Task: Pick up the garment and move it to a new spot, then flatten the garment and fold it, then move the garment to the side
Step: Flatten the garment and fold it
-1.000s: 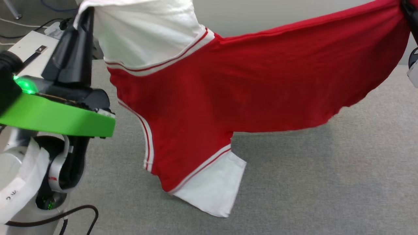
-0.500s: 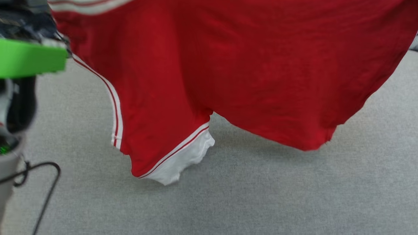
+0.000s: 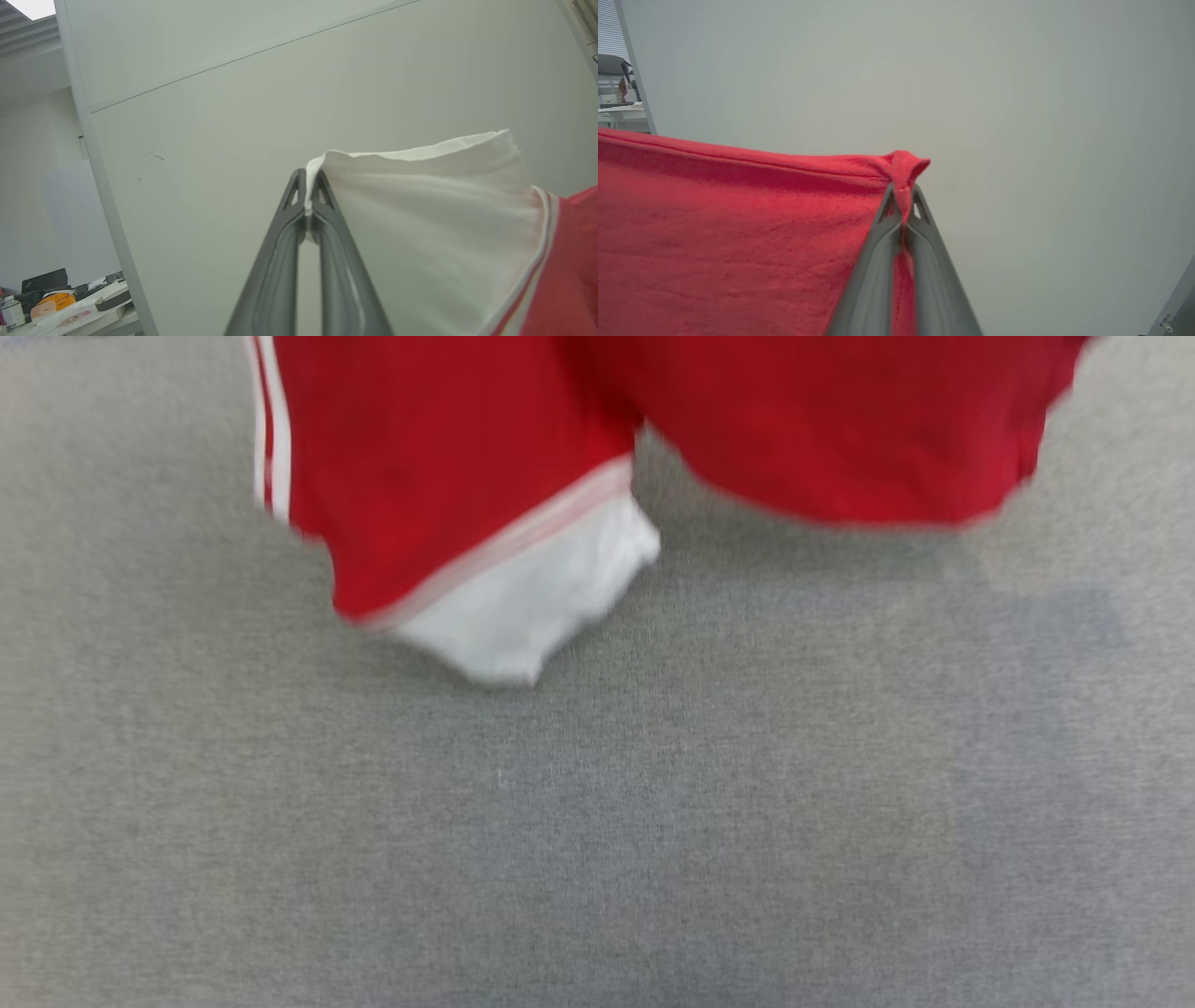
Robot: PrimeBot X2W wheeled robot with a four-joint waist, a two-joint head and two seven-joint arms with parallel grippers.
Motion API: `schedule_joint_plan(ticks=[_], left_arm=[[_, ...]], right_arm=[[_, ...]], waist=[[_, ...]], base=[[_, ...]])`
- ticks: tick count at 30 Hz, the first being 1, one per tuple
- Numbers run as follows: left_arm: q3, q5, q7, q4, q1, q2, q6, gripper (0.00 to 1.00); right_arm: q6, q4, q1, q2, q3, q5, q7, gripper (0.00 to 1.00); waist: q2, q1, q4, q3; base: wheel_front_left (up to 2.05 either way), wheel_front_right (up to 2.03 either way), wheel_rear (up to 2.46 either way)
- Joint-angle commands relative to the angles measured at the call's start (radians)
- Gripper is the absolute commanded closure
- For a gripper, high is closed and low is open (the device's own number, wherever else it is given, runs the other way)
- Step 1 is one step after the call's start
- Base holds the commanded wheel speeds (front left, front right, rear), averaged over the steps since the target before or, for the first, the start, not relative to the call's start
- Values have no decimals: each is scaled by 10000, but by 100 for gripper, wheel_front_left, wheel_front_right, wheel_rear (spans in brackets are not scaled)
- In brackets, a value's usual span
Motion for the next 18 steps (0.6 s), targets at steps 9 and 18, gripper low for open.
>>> schedule_joint_plan(ticks=[9, 18], left_arm=[[-640, 1175, -781, 3581, -4320, -567, -690, 100], [-1010, 1397, -2334, 7095, -6065, -1409, -854, 100]], right_arm=[[-7, 3141, -3372, 305, 276, -1238, -1741, 100], [-7, 5891, -5303, 839, 268, -2363, -3831, 100]], waist=[[120, -1, -214, 3066], [120, -1, -59, 3608]], base=[[0, 0, 0], [0, 0, 0]])
